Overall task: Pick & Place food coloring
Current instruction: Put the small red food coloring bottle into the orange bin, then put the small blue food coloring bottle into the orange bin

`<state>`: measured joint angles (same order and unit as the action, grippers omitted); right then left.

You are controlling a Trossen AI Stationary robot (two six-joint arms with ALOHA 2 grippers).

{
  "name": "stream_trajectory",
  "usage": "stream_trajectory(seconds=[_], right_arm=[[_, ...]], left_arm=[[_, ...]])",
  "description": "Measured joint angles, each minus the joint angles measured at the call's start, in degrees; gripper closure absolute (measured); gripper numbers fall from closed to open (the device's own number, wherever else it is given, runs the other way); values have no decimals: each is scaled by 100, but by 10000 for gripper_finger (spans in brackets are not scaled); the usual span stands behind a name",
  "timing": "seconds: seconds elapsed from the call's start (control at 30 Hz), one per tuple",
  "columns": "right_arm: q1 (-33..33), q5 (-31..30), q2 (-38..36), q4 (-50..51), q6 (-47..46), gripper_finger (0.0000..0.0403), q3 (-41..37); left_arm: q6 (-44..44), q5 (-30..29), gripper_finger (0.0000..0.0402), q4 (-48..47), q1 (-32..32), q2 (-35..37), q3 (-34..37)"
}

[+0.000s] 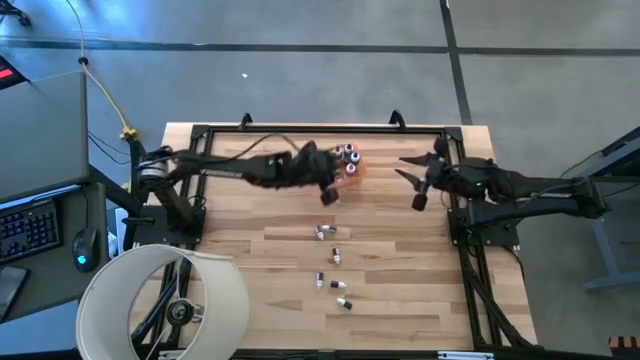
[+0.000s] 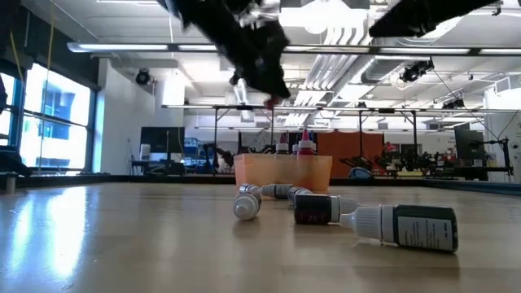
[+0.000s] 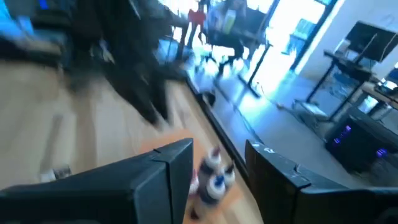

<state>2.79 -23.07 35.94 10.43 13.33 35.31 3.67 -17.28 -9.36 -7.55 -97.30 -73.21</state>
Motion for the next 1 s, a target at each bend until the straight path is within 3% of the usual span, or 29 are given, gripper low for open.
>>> stream_trajectory(seconds=[0.13,0.2,0.4,0.73,0.9,1.0], right_arm=[[-2,248,-101,-176,-27,263,0],[-4,227,-98,-170,-27,263,0],[-2,204,-48,-170,13,263,0],[-2,204,-33,-168,19,263,0],[-2,204,-33,-189,-78,263,-51],[-2,208,21,-264,-396,263,-233]], left_arm=[[17,893,351,-129,-628,-403,43],[15,1296,345,247,-836,-616,-11],[733,1254,316,537,-1201,-1223,9],[1166,1591,306,437,-1419,-1213,8],[1315,2378,316,91,-1419,-705,-11],[1277,2494,325,-375,-1321,-320,-3]])
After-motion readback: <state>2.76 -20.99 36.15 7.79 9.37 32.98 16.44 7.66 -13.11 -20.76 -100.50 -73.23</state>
